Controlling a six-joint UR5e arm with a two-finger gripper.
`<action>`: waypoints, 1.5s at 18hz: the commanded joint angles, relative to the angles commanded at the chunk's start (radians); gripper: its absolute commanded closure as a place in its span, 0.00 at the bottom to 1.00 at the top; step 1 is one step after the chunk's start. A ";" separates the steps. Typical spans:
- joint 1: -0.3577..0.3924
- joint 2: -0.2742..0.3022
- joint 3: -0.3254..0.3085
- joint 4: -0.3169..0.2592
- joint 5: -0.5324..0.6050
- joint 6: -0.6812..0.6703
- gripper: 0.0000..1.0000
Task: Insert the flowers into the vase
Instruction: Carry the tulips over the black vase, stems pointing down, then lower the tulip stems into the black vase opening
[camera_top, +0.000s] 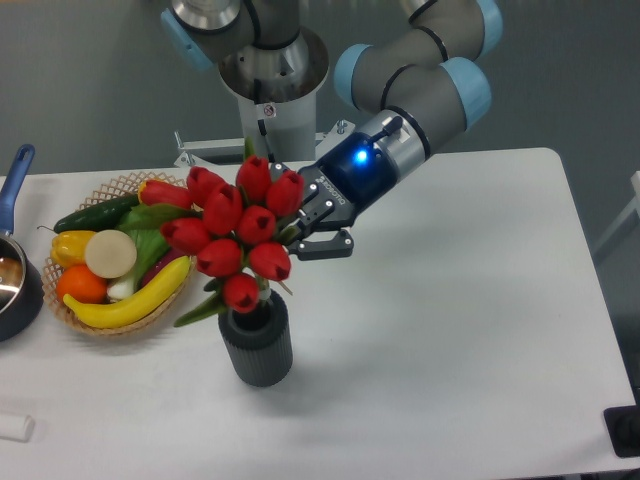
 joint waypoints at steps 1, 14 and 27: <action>-0.006 -0.006 -0.002 0.000 0.000 0.022 0.96; -0.018 -0.077 -0.025 -0.002 0.011 0.060 0.96; -0.014 -0.133 -0.084 -0.002 0.014 0.151 0.88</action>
